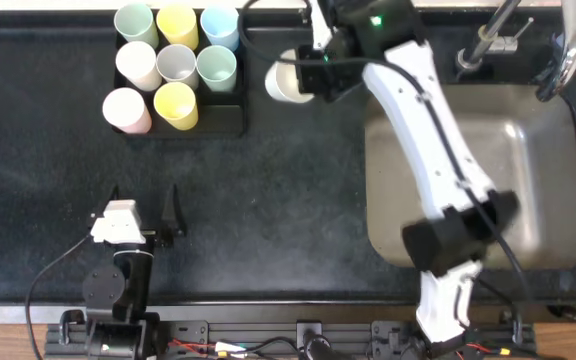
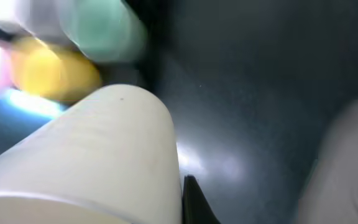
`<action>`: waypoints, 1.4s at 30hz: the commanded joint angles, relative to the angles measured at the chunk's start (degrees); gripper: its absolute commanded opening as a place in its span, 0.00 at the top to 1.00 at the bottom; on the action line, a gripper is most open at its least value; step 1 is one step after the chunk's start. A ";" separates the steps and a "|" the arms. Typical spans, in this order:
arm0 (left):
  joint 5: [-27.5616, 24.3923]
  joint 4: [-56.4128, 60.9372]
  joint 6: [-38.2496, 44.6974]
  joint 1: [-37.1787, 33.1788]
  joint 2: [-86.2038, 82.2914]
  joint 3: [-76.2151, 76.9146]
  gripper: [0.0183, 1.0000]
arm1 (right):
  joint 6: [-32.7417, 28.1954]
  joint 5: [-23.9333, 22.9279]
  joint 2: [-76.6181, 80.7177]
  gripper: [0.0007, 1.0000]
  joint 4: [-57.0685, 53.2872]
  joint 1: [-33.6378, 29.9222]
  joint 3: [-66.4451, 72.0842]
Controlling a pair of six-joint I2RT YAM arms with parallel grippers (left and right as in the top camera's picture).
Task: Store Cups
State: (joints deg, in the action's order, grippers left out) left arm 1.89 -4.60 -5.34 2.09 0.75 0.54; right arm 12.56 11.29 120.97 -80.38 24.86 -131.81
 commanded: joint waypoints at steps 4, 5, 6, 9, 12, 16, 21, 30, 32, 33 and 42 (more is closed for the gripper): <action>-0.37 -0.22 1.27 -0.44 -0.63 -0.09 0.00 | 5.68 7.56 9.27 0.96 8.72 7.87 -6.01; -0.37 -0.22 1.27 -0.44 -0.63 -0.09 0.00 | 5.73 7.76 9.77 0.96 9.33 8.37 -6.01; -0.37 -0.24 1.27 -0.44 -0.63 -0.09 0.00 | 5.88 7.80 10.03 0.96 9.79 8.83 -6.01; -0.37 -0.22 1.27 -0.44 -0.63 -0.09 0.00 | 6.71 7.72 10.86 0.96 10.62 9.70 -6.01; -0.37 -0.22 1.25 -0.44 -0.63 -0.09 0.00 | 7.26 7.21 11.72 0.96 10.99 10.23 -5.97; -0.37 -0.22 1.27 -0.44 -0.63 -0.09 0.00 | 8.68 7.02 12.74 0.96 10.47 10.38 -5.97; -0.37 -0.24 1.27 -0.44 -0.63 -0.09 0.00 | 10.14 2.51 12.76 0.96 7.50 10.36 -5.97; -0.37 -0.22 1.27 -0.44 -0.63 -0.09 0.00 | 11.76 0.22 14.19 0.96 7.02 10.38 -5.90; -0.37 -0.22 1.27 -0.44 -0.63 -0.09 0.00 | 11.91 0.24 14.82 0.96 6.99 10.38 -5.90; -0.37 -0.22 1.27 -0.44 -0.63 -0.09 0.00 | 11.93 0.24 15.28 0.96 7.06 10.38 -5.90; -0.37 -0.24 1.27 -0.44 -0.63 -0.09 0.00 | 13.16 0.17 17.64 0.96 7.13 10.38 -5.90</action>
State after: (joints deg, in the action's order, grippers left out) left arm 1.89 -4.71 -5.34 2.09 0.62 0.54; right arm 24.97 11.77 138.37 -73.34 35.24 -136.59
